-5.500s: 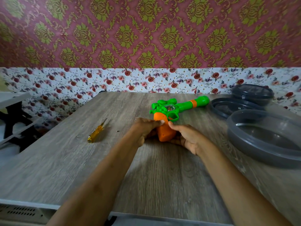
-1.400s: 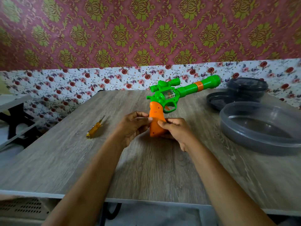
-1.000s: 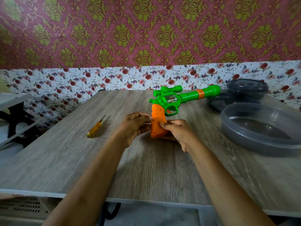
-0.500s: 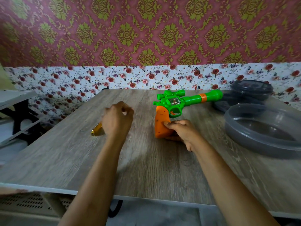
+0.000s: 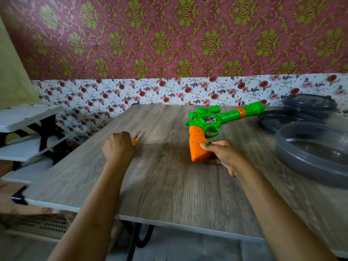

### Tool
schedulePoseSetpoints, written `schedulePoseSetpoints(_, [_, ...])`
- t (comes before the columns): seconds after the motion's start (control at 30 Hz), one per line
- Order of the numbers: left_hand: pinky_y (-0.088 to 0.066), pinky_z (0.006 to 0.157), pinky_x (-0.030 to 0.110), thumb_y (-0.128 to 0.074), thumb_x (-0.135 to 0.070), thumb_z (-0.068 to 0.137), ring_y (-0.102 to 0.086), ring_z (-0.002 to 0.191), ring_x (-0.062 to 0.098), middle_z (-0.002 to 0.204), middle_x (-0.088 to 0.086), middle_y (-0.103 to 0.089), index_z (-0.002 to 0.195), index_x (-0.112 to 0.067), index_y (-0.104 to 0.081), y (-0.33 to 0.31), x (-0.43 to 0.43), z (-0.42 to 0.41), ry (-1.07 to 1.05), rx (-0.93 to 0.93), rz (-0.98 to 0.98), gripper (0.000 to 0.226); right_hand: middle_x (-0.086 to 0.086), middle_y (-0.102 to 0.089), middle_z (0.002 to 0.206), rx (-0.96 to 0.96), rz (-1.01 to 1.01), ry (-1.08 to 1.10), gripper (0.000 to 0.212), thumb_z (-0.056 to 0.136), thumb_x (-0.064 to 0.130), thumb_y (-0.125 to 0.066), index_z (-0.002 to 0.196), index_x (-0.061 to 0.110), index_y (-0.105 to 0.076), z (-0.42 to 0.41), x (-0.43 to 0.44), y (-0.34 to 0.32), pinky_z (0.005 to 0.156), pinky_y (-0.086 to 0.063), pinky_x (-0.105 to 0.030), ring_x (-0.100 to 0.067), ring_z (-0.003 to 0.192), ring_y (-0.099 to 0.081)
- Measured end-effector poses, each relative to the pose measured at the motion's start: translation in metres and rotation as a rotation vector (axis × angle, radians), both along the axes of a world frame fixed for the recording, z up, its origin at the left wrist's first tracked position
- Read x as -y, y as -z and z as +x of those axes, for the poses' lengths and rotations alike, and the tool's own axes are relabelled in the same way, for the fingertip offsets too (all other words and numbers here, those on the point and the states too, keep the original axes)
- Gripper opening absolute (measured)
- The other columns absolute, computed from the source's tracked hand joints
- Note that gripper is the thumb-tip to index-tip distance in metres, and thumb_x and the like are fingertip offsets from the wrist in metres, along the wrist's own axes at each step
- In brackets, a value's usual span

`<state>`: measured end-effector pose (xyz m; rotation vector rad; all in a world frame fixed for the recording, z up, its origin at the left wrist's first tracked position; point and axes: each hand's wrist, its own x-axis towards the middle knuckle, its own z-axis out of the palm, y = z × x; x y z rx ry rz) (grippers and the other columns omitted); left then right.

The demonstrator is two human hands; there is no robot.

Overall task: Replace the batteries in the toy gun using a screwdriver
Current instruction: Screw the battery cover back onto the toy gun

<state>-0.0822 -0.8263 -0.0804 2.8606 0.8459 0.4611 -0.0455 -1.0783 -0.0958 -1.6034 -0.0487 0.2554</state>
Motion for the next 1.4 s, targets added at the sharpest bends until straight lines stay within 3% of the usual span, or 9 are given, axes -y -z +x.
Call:
schedulePoseSetpoints(0.13, [-0.038,0.051,0.023,-0.065,-0.013,0.082,-0.052,0.060,0.023,0.071,0.009,-0.057,0.075,-0.015,-0.059,-0.015,0.016,0.001,0.085,0.332,-0.121,0.009,-0.012,-0.063,0.094,0.010,-0.007,0.004,0.028,0.085,0.016,-0.064,0.108,-0.001,-0.061,0.001,-0.001,0.001,0.057,-0.054,-0.022,-0.013,0.076,-0.058])
schedulePoseSetpoints(0.3, [-0.043,0.062,0.023,-0.065,-0.015,0.081,-0.063,0.074,0.018,0.091,0.006,-0.071,0.101,-0.010,-0.067,-0.065,0.048,0.003,0.344,0.730,-0.247,0.021,-0.020,-0.059,0.102,0.011,-0.017,0.019,0.024,0.085,0.016,-0.064,0.103,0.001,-0.058,0.003,0.000,0.002,0.071,-0.055,-0.035,-0.023,0.077,-0.061])
schedulePoseSetpoints(0.43, [-0.043,0.062,0.002,-0.069,-0.017,0.082,-0.057,0.066,-0.005,0.082,-0.005,-0.066,0.103,-0.009,-0.068,-0.069,0.073,0.011,0.516,0.965,-0.482,0.023,-0.021,-0.059,0.102,0.004,-0.026,0.013,0.028,0.085,0.016,-0.064,0.107,-0.001,-0.058,0.002,0.001,0.001,0.074,-0.054,-0.036,-0.022,0.074,-0.060])
schedulePoseSetpoints(0.57, [-0.059,0.070,0.028,-0.064,-0.017,0.088,-0.067,0.076,0.006,0.085,-0.005,-0.065,0.104,-0.013,-0.062,-0.044,0.084,0.012,0.653,1.130,-0.725,0.017,-0.011,-0.060,0.081,-0.001,-0.006,0.045,0.014,0.084,0.016,-0.065,0.087,0.005,-0.057,0.003,-0.002,0.002,0.050,-0.053,-0.021,-0.017,0.063,-0.057])
schedulePoseSetpoints(0.63, [-0.060,0.071,0.037,-0.064,-0.019,0.088,-0.069,0.077,0.013,0.085,-0.003,-0.067,0.105,-0.020,-0.059,-0.029,0.085,0.010,0.682,1.174,-0.740,0.018,-0.008,-0.060,0.076,-0.007,-0.008,0.058,0.015,0.082,0.017,-0.067,0.078,0.007,-0.057,0.004,-0.003,0.003,0.053,-0.053,-0.023,-0.016,0.063,-0.058])
schedulePoseSetpoints(0.8, [-0.059,0.071,0.037,-0.067,-0.015,0.086,-0.069,0.074,0.023,0.080,-0.001,-0.068,0.101,-0.036,-0.059,-0.022,0.081,0.011,0.756,1.148,-0.799,0.027,-0.007,-0.060,0.075,-0.011,0.009,0.062,0.015,0.082,0.018,-0.068,0.081,0.007,-0.058,0.005,-0.004,0.003,0.054,-0.054,-0.024,-0.014,0.065,-0.059])
schedulePoseSetpoints(0.97, [-0.056,0.069,0.024,-0.066,-0.016,0.086,-0.069,0.070,0.012,0.079,-0.005,-0.068,0.109,-0.026,-0.060,-0.015,0.089,0.013,0.767,1.107,-0.764,0.026,-0.013,-0.061,0.087,-0.016,0.012,0.061,0.030,0.082,0.018,-0.067,0.104,-0.001,-0.060,0.004,-0.004,0.002,0.048,-0.053,-0.021,-0.016,0.066,-0.059])
schedulePoseSetpoints(1.1, [-0.057,0.069,0.030,-0.065,-0.022,0.085,-0.070,0.072,0.016,0.077,-0.002,-0.068,0.110,-0.025,-0.059,-0.014,0.089,0.014,0.753,1.147,-0.733,0.026,-0.015,-0.061,0.093,-0.028,0.008,0.064,0.038,0.082,0.018,-0.067,0.110,-0.006,-0.059,0.004,-0.004,0.001,0.052,-0.053,-0.023,-0.016,0.068,-0.059])
schedulePoseSetpoints(1.4, [-0.059,0.070,0.035,-0.066,-0.027,0.083,-0.070,0.072,0.016,0.078,-0.005,-0.069,0.105,-0.035,-0.058,-0.014,0.090,0.016,0.757,1.161,-0.758,0.025,-0.008,-0.059,0.075,-0.008,0.025,0.050,0.029,0.083,0.017,-0.066,0.101,-0.005,-0.061,0.002,-0.004,0.001,0.047,-0.052,-0.019,-0.014,0.064,-0.057])
